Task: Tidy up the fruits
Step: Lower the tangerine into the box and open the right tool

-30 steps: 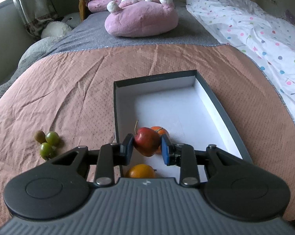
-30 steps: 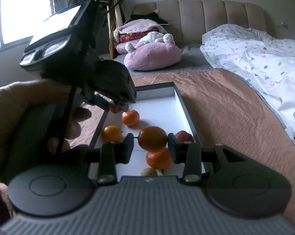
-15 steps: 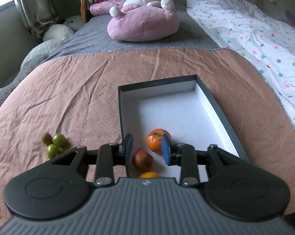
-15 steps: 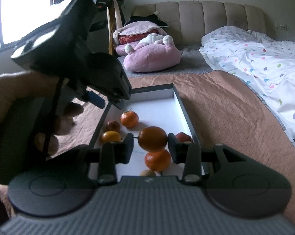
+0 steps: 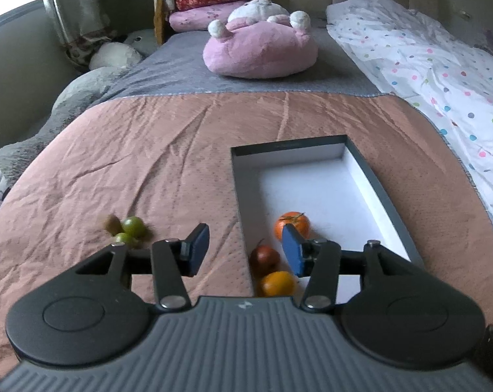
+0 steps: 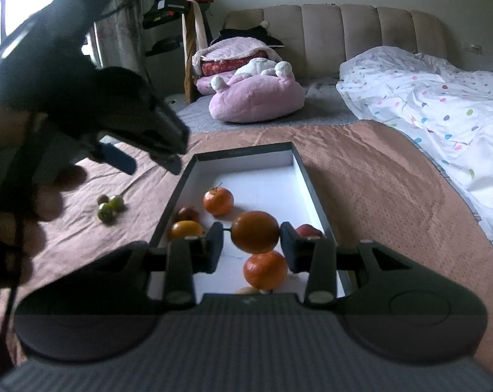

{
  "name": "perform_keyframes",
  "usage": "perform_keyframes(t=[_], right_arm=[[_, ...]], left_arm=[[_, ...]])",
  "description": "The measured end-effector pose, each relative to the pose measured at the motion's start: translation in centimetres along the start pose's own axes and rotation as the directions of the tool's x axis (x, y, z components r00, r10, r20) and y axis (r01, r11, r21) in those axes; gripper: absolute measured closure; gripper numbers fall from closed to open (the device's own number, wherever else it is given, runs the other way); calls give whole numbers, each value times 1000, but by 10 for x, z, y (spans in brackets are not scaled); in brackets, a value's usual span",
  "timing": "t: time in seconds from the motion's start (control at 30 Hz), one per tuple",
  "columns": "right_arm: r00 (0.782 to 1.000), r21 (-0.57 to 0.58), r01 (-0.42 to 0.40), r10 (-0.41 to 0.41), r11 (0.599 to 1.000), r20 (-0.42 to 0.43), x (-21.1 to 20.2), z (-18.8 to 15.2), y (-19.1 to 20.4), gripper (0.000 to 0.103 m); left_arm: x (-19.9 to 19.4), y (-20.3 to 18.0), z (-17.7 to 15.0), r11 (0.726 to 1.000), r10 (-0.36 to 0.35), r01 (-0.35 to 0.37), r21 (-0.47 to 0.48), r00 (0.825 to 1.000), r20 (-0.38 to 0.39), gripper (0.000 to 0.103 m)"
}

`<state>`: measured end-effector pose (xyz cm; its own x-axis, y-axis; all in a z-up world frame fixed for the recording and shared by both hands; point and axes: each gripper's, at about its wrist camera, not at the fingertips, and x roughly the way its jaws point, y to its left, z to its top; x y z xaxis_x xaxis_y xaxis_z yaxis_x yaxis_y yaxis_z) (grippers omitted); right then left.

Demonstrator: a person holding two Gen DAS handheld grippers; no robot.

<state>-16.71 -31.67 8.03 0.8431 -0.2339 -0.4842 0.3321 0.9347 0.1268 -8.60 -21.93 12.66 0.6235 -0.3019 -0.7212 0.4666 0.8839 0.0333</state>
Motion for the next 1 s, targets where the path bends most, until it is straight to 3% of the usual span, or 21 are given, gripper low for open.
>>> perform_keyframes(t=[0.33, 1.0], right_arm=[[1000, 6, -21, 21, 1000, -12, 2, 2, 5, 62], [995, -71, 30, -36, 997, -91, 46, 16, 26, 61]], left_arm=[[-24, 35, -12, 999, 8, -7, -35, 1000, 10, 47], [-43, 90, -27, 996, 14, -13, -93, 1000, 16, 47]])
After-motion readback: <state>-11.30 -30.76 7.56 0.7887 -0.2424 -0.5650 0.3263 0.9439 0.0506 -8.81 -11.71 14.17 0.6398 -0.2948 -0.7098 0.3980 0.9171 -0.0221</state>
